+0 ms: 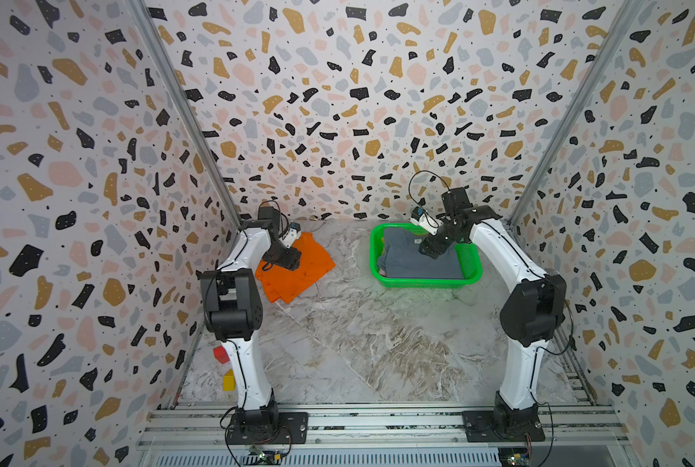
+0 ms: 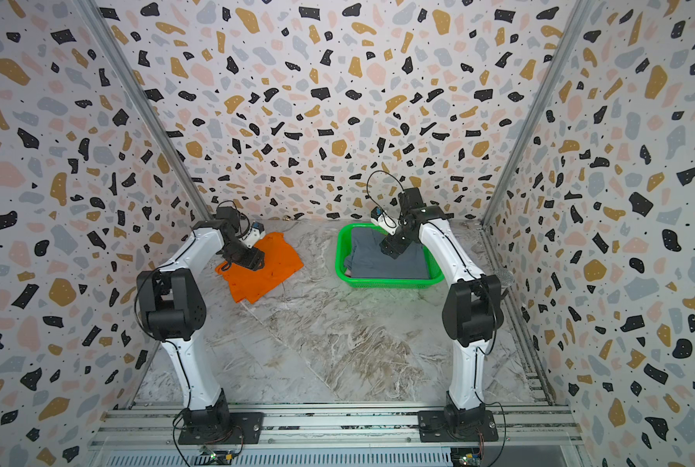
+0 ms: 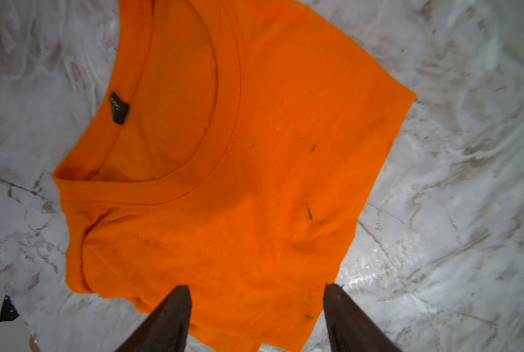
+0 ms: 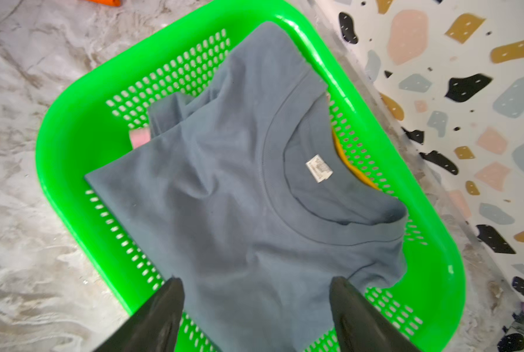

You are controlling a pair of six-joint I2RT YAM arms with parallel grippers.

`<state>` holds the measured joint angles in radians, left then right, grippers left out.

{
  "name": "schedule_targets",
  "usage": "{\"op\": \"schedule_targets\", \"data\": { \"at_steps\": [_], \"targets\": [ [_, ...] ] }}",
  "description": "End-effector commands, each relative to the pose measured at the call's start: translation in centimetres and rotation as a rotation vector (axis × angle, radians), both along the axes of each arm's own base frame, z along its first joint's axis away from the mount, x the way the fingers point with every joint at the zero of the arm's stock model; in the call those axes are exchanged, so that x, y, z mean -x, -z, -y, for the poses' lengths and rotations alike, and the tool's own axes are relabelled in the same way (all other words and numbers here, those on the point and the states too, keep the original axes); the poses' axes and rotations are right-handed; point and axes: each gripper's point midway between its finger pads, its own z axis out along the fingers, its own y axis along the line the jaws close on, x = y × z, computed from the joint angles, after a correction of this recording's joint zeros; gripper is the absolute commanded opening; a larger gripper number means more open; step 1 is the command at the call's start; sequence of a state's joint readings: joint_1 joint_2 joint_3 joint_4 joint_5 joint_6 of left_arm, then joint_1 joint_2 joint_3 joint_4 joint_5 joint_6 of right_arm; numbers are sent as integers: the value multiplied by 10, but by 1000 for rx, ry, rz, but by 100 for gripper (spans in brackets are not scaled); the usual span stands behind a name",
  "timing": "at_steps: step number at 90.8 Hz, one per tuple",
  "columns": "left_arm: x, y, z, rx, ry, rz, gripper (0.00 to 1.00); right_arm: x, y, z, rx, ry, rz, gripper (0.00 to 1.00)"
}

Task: Put the folded t-shirts into the basket
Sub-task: Move the T-shirt to the center of the board.

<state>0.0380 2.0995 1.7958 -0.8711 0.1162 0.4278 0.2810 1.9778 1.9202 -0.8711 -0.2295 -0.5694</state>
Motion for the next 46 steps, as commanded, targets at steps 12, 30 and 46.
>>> {"op": "schedule_targets", "data": {
  "at_steps": [12,30,46],
  "targets": [
    [5,34,-6,-52,68,-173,69,57,-13,20,9,-21,-13,81],
    [30,54,6,20,113,-314,68,108,7,42,71,-37,0,81],
    [63,63,13,2,203,-402,66,144,20,56,95,-36,3,81]
  ]
}}
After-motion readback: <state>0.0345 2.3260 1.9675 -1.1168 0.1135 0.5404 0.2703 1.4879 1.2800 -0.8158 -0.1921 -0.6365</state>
